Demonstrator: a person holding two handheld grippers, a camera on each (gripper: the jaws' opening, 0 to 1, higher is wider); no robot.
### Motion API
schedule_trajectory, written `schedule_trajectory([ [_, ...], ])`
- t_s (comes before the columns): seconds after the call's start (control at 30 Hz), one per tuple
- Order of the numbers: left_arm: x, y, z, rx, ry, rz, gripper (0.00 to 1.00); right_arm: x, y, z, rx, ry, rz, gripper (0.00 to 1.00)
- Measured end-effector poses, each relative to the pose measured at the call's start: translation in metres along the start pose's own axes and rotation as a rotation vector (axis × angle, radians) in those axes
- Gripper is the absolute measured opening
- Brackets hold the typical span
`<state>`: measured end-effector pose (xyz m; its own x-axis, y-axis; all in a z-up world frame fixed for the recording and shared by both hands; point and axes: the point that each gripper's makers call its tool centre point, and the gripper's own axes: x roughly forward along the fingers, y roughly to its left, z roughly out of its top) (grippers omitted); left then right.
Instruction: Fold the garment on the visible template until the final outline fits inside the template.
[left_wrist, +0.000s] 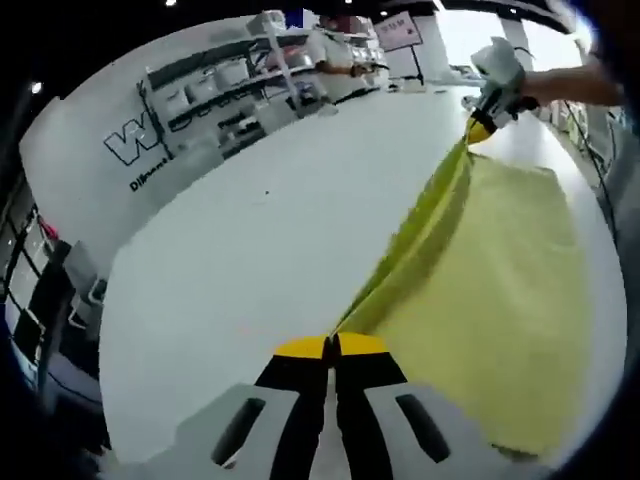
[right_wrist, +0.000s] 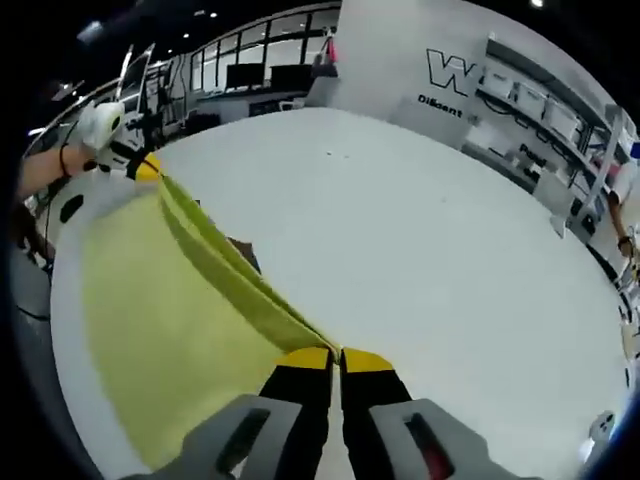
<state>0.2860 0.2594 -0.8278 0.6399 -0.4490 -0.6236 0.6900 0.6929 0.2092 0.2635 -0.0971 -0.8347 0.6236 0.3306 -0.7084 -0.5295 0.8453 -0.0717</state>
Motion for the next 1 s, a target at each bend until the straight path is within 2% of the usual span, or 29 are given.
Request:
schedule_trajectory([
  [0.03,0.002,0.000,-0.007,-0.010,0.041,0.005,0.01,0.001,0.001,0.000,0.026,-0.001,0.006,0.00],
  [0.07,0.004,0.002,-0.008,-0.017,0.043,0.015,0.01,0.004,0.000,-0.001,0.053,0.006,0.011,0.00],
  [0.17,0.008,0.002,-0.005,-0.163,0.022,0.036,0.01,0.007,-0.002,-0.005,0.077,0.031,-0.012,0.00],
  [0.2,0.009,0.002,-0.003,-0.149,0.011,0.029,0.01,0.004,0.000,-0.007,0.138,0.047,-0.024,0.00],
  [0.27,0.009,0.005,-0.005,-0.131,0.017,0.049,0.01,0.004,-0.001,-0.007,0.181,0.045,-0.034,0.00],
  [0.3,0.011,0.004,-0.009,-0.204,0.038,0.064,0.01,0.005,0.000,-0.008,0.234,0.050,-0.038,0.00],
  [0.37,0.013,0.005,-0.011,-0.264,0.049,0.081,0.01,0.007,0.000,-0.008,0.227,0.049,-0.041,0.00],
  [0.47,0.015,0.004,-0.011,-0.263,0.066,0.094,0.01,0.009,0.001,-0.012,0.258,0.062,-0.050,0.00],
  [0.53,0.016,0.003,-0.011,-0.247,0.075,0.098,0.01,0.007,0.004,-0.013,0.342,0.067,-0.056,0.00],
  [0.57,0.016,0.003,-0.011,-0.249,0.076,0.098,0.01,0.006,0.004,-0.011,0.357,0.062,-0.056,0.00],
  [0.63,0.016,0.005,-0.013,-0.340,0.071,0.096,0.01,0.005,0.004,-0.010,0.312,0.063,-0.066,0.00],
  [0.73,0.015,0.005,-0.014,-0.356,0.058,0.093,0.01,0.007,0.004,-0.013,0.308,0.070,-0.059,0.00],
  [0.77,0.015,0.005,-0.013,-0.362,0.052,0.095,0.01,0.007,0.003,-0.012,0.301,0.050,-0.061,0.00],
  [0.83,0.016,0.004,-0.012,-0.425,0.013,0.092,0.01,0.004,-0.003,-0.014,0.312,0.041,-0.088,0.00],
  [0.93,0.013,0.008,-0.012,-0.397,-0.017,0.114,0.04,0.001,-0.006,-0.018,0.344,0.037,-0.099,0.00],
  [1.0,0.008,0.018,-0.009,-0.351,-0.045,0.188,0.08,-0.003,-0.007,-0.017,0.348,0.027,-0.109,0.00],
])
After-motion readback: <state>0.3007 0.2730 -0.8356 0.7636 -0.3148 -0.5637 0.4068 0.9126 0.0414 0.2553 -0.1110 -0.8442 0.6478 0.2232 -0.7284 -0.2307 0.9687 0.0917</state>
